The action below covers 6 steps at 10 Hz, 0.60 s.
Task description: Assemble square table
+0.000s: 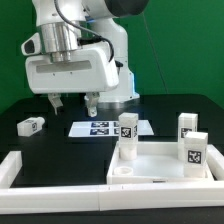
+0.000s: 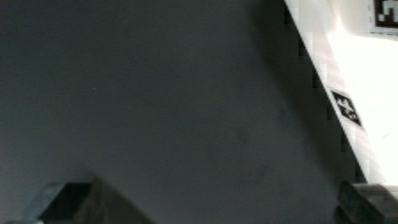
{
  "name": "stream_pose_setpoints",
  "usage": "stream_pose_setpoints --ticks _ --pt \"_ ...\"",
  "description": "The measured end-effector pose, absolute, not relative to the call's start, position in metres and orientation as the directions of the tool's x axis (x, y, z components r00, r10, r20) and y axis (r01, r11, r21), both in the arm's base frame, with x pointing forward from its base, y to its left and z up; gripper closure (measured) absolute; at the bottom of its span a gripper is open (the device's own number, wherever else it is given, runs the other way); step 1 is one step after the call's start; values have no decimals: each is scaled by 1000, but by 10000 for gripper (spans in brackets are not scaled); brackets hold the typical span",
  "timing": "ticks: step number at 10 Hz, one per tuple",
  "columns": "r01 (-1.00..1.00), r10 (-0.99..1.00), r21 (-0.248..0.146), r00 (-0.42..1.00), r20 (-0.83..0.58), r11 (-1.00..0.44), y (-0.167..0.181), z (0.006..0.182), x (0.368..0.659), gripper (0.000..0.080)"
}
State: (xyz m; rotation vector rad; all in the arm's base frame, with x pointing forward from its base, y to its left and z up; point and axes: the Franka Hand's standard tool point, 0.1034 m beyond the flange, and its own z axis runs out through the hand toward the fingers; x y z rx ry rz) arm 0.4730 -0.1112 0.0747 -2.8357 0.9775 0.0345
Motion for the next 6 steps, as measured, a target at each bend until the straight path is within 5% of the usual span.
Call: stream_pose_setpoints --ticks 4,6 --pt "-549 -466 -131 794 -389 -826 -171 58 394 151" --pt "-560 -439 -117 747 -498 -820 -183 59 386 151"
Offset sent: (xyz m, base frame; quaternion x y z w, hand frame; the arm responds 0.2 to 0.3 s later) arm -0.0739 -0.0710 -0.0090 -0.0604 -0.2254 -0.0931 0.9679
